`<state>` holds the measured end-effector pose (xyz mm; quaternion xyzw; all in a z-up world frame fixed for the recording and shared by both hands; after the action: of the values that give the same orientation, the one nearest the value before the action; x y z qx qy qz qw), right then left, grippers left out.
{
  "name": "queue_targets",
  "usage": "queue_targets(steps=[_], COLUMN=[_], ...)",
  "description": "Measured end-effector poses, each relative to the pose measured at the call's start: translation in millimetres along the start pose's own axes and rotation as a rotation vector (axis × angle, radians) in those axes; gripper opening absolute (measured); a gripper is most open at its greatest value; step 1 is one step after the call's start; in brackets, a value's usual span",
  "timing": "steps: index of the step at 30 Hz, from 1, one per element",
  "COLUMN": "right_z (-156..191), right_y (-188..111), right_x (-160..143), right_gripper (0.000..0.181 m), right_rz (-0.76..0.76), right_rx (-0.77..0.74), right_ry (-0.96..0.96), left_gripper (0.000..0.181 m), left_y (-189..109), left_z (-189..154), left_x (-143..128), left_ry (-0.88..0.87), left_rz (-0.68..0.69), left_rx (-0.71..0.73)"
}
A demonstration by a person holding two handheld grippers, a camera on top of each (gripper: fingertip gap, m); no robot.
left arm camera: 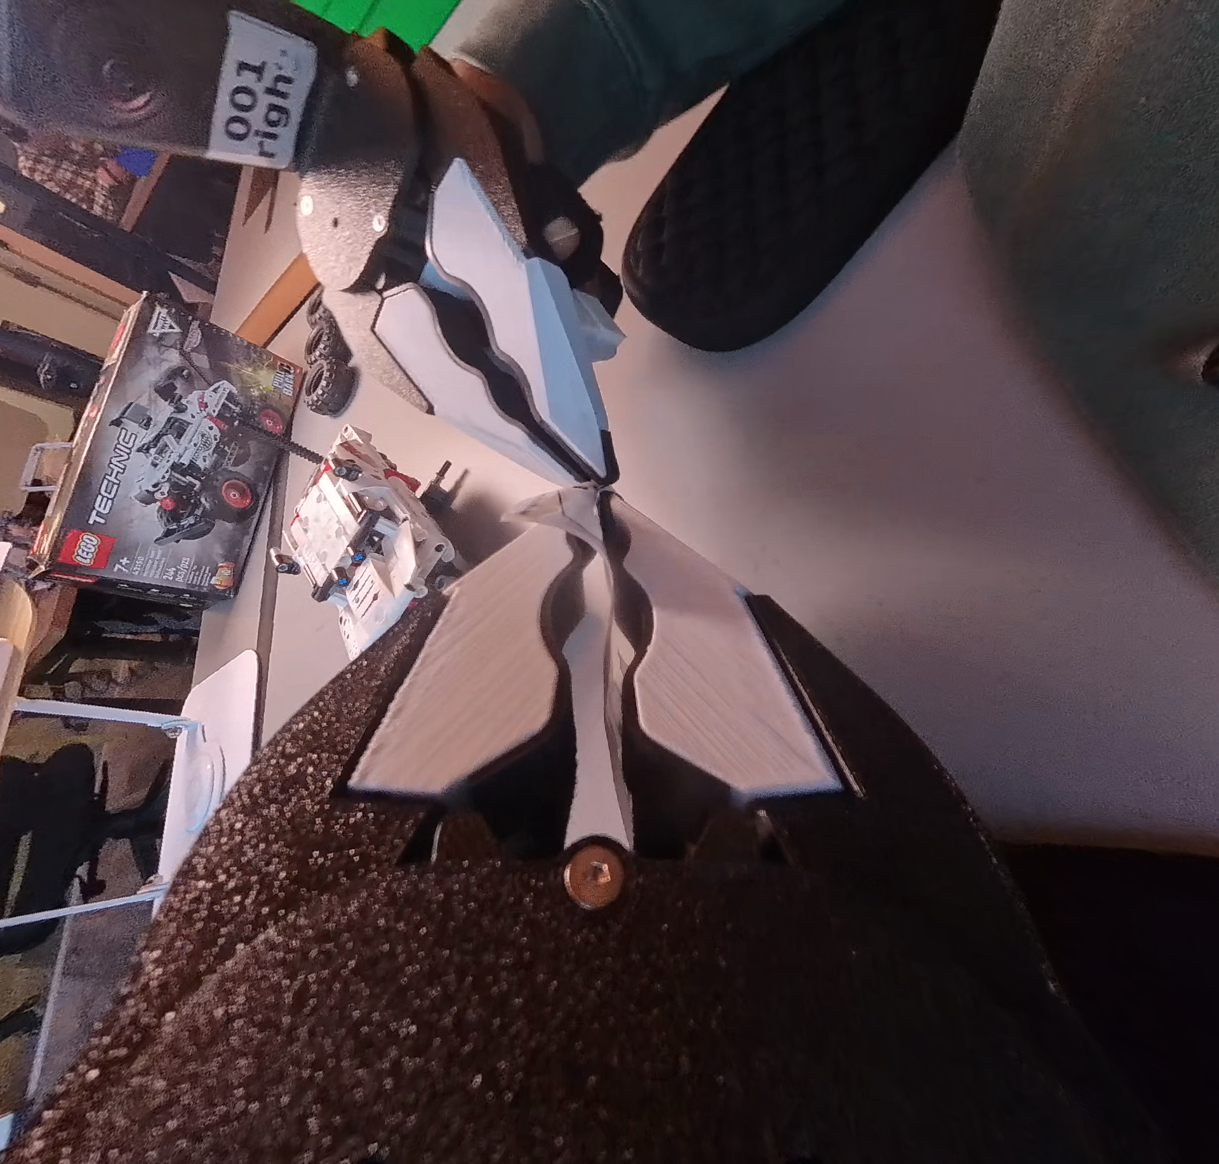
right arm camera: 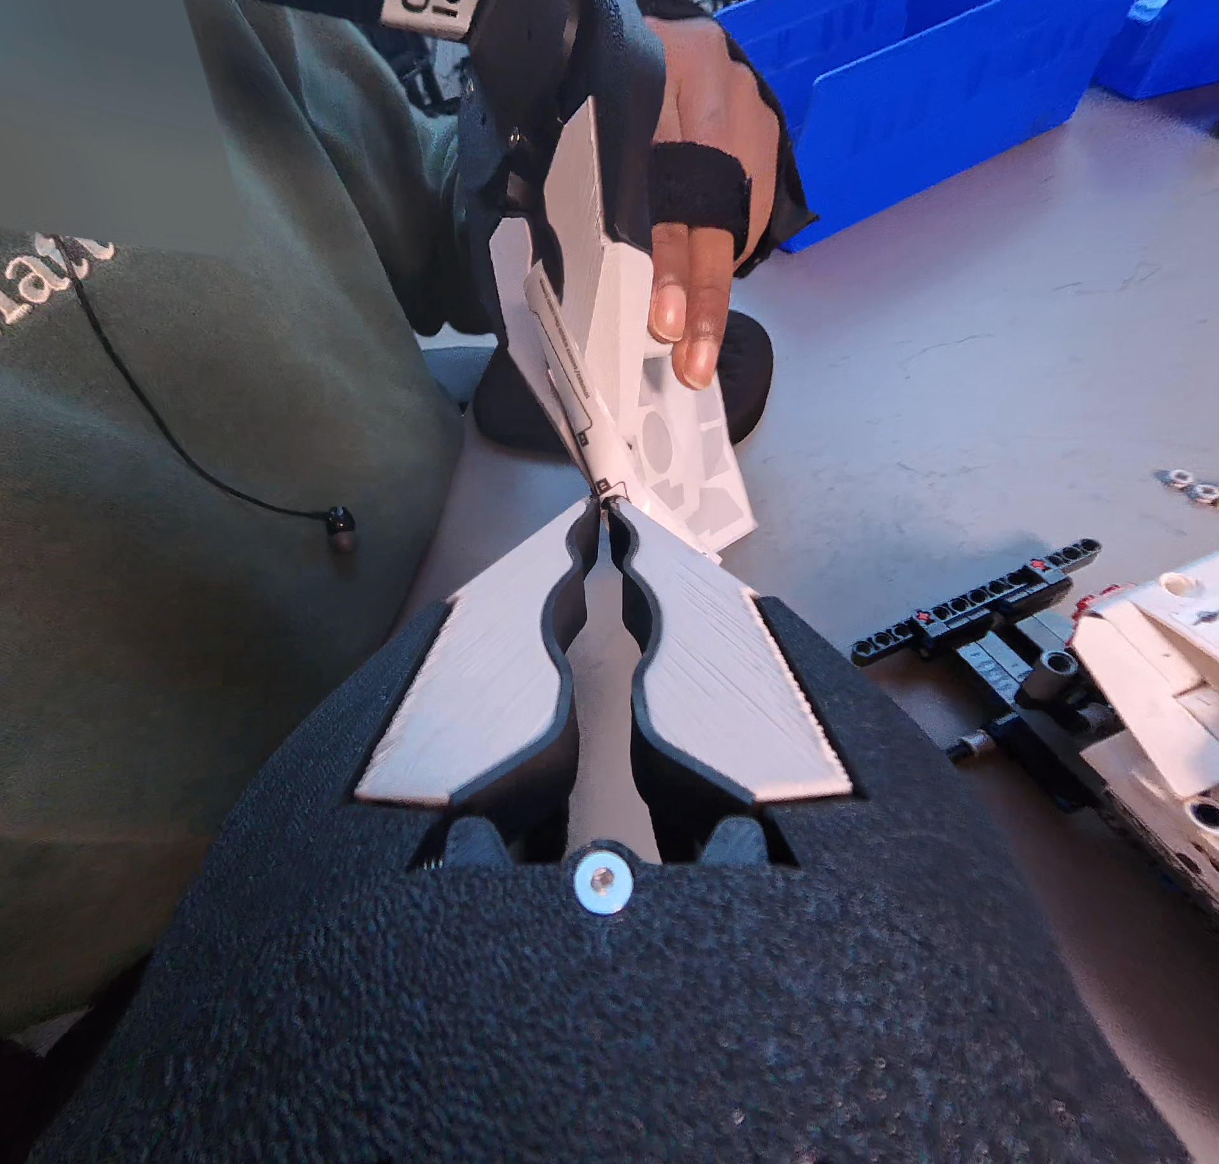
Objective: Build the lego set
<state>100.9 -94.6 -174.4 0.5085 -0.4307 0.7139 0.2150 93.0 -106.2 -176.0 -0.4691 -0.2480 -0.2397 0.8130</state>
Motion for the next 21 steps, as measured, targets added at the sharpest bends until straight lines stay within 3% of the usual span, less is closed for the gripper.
queue_targets(steps=[6, 12, 21], right_z=[4, 10, 9], right_y=[5, 4, -4], right_x=[-5, -8, -1], right_gripper=[0.001, 0.000, 0.000], right_rz=[0.129, 0.206, 0.122], right_rx=[0.121, 0.234, 0.217], right_ry=[-0.014, 0.002, 0.035], left_gripper=[0.000, 0.000, 0.000], left_y=[1, 3, -8], left_z=[-7, -14, -12], left_x=[-2, 2, 9], left_ry=[0.080, 0.131, -0.001], left_rz=[0.084, 0.086, -0.051], left_rx=[-0.060, -0.095, -0.064])
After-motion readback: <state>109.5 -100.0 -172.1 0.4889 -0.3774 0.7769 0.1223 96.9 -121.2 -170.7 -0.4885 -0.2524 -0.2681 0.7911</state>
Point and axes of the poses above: each gripper's, where its closed fingertips meet, y out along the fingers, x out of its top, z = x × y across the jaws, the point moved 1 cm from there along -y, back along the fingers, and after that the axes turned 14 degrees about -x, right-handed, at the moved point
